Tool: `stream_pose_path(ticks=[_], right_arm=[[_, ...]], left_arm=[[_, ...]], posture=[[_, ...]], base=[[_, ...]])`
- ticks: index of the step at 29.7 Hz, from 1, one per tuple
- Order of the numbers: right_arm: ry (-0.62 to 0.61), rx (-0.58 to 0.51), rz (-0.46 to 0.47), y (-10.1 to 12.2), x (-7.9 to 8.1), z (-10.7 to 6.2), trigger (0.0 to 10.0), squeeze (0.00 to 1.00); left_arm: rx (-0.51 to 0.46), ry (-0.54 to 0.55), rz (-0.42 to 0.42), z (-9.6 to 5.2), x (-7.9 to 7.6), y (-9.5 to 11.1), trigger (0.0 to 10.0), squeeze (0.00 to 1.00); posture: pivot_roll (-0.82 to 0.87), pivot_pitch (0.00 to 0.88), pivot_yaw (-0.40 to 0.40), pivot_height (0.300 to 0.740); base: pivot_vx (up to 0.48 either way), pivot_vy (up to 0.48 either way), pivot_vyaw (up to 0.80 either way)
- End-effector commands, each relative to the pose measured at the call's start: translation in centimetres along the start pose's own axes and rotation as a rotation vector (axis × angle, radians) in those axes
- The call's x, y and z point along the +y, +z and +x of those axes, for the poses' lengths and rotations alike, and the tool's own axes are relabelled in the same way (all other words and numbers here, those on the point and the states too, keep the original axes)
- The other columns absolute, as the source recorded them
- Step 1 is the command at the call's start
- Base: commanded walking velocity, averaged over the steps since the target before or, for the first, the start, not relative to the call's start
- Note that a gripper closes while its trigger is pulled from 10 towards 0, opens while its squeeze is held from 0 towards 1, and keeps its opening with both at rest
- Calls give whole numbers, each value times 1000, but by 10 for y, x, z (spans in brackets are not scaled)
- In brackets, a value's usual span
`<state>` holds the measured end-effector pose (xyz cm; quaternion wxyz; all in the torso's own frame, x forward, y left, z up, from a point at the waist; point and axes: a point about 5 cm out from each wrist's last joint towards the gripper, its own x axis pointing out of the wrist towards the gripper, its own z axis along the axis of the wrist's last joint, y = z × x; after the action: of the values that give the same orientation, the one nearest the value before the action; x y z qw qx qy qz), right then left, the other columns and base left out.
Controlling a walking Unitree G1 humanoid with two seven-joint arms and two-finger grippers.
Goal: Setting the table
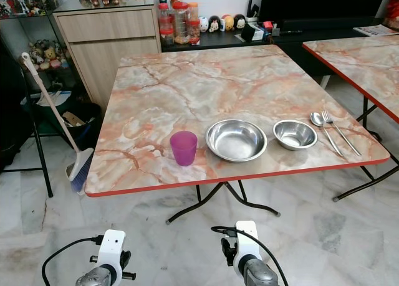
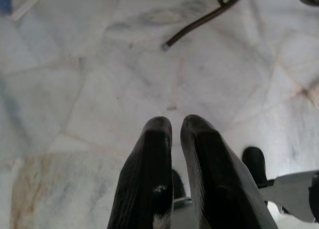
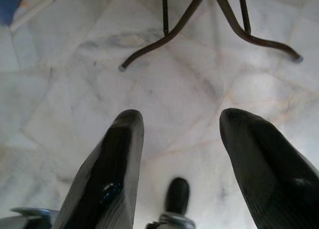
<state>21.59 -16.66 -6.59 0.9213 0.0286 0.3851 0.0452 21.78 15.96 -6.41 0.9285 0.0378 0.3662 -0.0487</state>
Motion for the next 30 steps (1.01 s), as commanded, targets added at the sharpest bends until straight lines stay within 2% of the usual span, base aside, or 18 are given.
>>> stream_pose_path(ticks=[1,9,18,25,30], right_arm=[[-17,-15,-3,3,0,0,10000,0],[-33,-2,12,0,-4,-1,10000,0],[-32,-5,-13,2,-2,0,10000,0],[-51,-6,-1,2,-3,0,10000,0],[-64,14,4,-4,-7,-2,10000,0]], left_arm=[[36,14,12,-3,4,-9,10000,0],[43,9,30,-3,4,-12,10000,0],[42,1,53,-3,5,-10,10000,0],[36,4,52,-2,6,-7,10000,0],[37,-1,51,-2,4,-8,10000,0]], posture=[[3,0,21,740],[3,0,25,740],[0,0,33,740],[-4,0,38,740],[-7,0,41,740]], base=[[0,0,800],[0,0,100],[0,0,0],[0,-321,663],[0,-326,0]])
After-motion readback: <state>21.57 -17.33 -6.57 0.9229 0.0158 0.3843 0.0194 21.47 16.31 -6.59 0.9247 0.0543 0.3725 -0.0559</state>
